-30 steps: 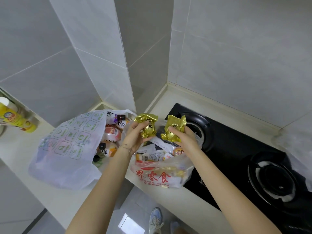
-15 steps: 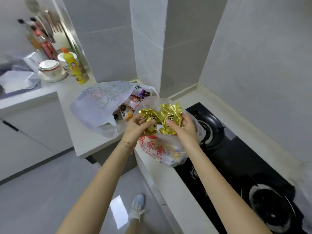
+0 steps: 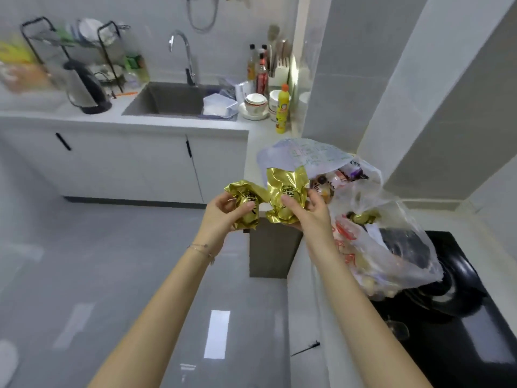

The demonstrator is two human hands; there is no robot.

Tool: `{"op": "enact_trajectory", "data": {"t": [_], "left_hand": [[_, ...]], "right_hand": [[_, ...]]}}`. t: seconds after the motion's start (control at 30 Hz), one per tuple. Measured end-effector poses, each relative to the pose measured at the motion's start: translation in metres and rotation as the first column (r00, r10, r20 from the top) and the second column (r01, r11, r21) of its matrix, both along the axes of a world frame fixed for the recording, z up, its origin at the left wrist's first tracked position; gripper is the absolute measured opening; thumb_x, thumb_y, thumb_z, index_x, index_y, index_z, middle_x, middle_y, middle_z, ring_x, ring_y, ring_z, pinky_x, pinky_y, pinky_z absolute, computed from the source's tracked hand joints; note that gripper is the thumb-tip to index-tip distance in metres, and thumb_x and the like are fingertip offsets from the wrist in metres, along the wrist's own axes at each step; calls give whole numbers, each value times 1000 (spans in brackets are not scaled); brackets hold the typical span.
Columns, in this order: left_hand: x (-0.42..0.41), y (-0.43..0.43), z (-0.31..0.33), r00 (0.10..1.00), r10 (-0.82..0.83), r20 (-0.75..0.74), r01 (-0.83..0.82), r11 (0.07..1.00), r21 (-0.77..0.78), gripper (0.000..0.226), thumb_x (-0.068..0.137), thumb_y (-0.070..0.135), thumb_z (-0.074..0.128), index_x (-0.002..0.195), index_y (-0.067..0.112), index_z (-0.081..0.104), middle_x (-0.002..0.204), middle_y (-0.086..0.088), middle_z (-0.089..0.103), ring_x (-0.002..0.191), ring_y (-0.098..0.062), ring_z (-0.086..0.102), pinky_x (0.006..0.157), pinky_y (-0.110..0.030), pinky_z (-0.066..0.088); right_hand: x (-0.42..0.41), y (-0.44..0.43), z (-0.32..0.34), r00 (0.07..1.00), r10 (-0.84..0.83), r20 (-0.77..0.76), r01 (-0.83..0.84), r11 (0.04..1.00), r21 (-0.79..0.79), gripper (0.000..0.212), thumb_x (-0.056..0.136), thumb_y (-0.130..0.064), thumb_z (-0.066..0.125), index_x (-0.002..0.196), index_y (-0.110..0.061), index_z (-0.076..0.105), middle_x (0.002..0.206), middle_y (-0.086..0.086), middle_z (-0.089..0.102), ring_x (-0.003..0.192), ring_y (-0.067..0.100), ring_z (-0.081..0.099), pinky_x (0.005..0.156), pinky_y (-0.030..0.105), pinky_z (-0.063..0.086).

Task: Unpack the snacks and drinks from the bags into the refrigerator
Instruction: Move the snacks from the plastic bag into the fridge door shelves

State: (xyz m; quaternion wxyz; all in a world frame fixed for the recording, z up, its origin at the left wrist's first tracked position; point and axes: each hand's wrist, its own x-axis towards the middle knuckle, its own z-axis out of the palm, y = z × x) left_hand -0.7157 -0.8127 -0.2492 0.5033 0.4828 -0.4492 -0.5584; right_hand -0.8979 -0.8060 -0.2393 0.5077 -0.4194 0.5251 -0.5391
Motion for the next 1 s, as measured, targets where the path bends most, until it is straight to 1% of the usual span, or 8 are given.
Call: {"op": "enact_trajectory", "data": {"t": [0.1,0.2,0.33,0.5,0.6,0.7,0.9,1.0], "left_hand": [[60,34,14,986,141,87,-133,987,-89,29,79,17,75,107,15,67,100,-1,73,94,-14,69,74,-27,54],[116,72,22,955,276,109,-261,956,-136,28,80,15,75,107,13,67,100,-3,73,93,-15,68,74,-25,54],[172,127,26,908,411,79,-396,905,-156,37,77,20,76,112,11,66,101,-2,73,96,-18,69,80,-35,57],[223,205,34,850,520,83,-497,845,-198,27,78,17,76,103,19,68,93,4,73,90,-11,69,71,-25,55],[256,256,38,812,580,60,-560,805,-198,25,79,17,75,101,25,68,93,6,73,91,-12,68,75,-32,58],[285,311,40,766,643,28,-628,756,-184,25,80,16,75,102,25,67,92,7,73,91,-12,69,77,-38,59],[329,411,48,665,746,-5,-738,657,-155,46,68,30,82,110,19,67,103,-4,72,100,-23,68,81,-47,58],[347,447,56,618,786,-20,-778,608,-157,49,68,28,82,112,18,65,107,-11,71,100,-28,68,81,-50,58]], "right_hand": [[59,6,13,988,153,9,-153,988,-2,33,83,-21,74,113,-16,60,107,5,71,96,20,70,76,37,60],[113,21,23,957,291,22,-291,957,-5,29,84,-21,73,109,-20,59,105,3,70,89,14,71,67,30,59],[175,54,33,905,425,20,-424,905,-29,26,85,-21,72,106,-25,58,102,-1,70,86,12,71,64,27,58],[237,111,40,868,497,15,-496,867,-45,42,85,-20,72,122,-12,55,108,6,70,92,18,71,71,35,61],[271,149,42,840,542,9,-541,840,-44,45,84,-21,74,123,-10,55,109,10,70,94,22,70,75,40,61],[305,192,45,803,596,8,-595,802,-54,41,84,-19,73,119,-9,56,108,12,70,94,24,70,74,40,61],[366,275,57,706,708,1,-705,703,-89,38,83,-18,74,116,-9,57,107,14,69,93,25,70,76,41,60],[393,307,66,667,745,-6,-740,663,-115,37,82,-21,75,114,-12,58,107,13,69,94,26,70,77,41,60]]}}
